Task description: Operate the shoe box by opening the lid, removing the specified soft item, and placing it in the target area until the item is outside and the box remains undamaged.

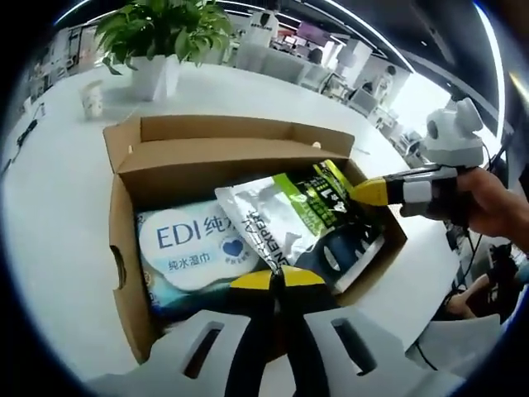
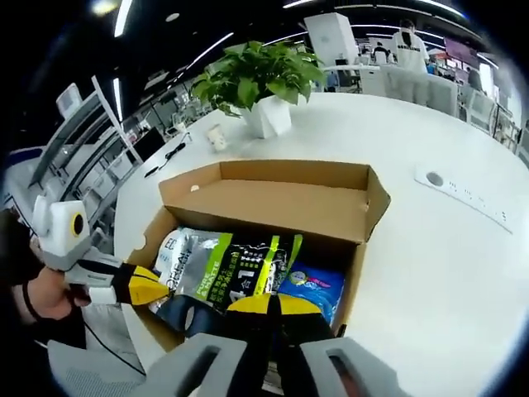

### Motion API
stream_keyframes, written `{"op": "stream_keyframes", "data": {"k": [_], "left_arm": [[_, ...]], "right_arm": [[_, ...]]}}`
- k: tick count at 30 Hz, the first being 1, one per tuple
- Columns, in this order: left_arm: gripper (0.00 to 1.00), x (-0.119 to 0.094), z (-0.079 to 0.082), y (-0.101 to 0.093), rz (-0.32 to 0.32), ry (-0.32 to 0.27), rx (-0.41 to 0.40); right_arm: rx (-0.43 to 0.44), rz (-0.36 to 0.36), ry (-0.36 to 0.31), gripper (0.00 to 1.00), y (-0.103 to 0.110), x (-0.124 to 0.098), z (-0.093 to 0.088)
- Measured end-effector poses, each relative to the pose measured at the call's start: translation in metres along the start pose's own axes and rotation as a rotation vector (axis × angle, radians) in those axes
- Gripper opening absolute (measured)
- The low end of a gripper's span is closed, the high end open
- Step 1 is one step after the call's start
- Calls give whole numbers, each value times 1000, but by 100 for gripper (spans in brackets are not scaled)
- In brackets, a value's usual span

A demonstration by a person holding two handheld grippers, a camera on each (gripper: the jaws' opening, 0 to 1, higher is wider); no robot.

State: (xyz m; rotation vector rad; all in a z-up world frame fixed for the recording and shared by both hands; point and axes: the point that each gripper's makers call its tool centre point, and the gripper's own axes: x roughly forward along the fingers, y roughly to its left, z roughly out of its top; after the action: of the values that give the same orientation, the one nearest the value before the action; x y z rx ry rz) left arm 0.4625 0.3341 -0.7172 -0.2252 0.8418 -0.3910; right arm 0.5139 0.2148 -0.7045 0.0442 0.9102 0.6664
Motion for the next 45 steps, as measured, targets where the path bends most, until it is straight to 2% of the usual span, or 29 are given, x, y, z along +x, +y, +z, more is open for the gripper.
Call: {"op": "stream_keyframes", "data": {"k": [9, 24, 39, 45], "left_arm": [[1, -3, 3, -2, -3, -15, 8], [1, -12, 17, -13, -12, -54, 25], [1, -14, 27, -37, -43, -74, 65], [1, -13, 31, -55, -66, -77, 88]], "right_arm": [[11, -1, -17, 0, 2, -5, 0], [27, -14, -64, 0, 2, -27, 4], [50, -46, -105, 0, -7, -54, -1], [76, -62, -133, 0, -17, -70, -2]]}}
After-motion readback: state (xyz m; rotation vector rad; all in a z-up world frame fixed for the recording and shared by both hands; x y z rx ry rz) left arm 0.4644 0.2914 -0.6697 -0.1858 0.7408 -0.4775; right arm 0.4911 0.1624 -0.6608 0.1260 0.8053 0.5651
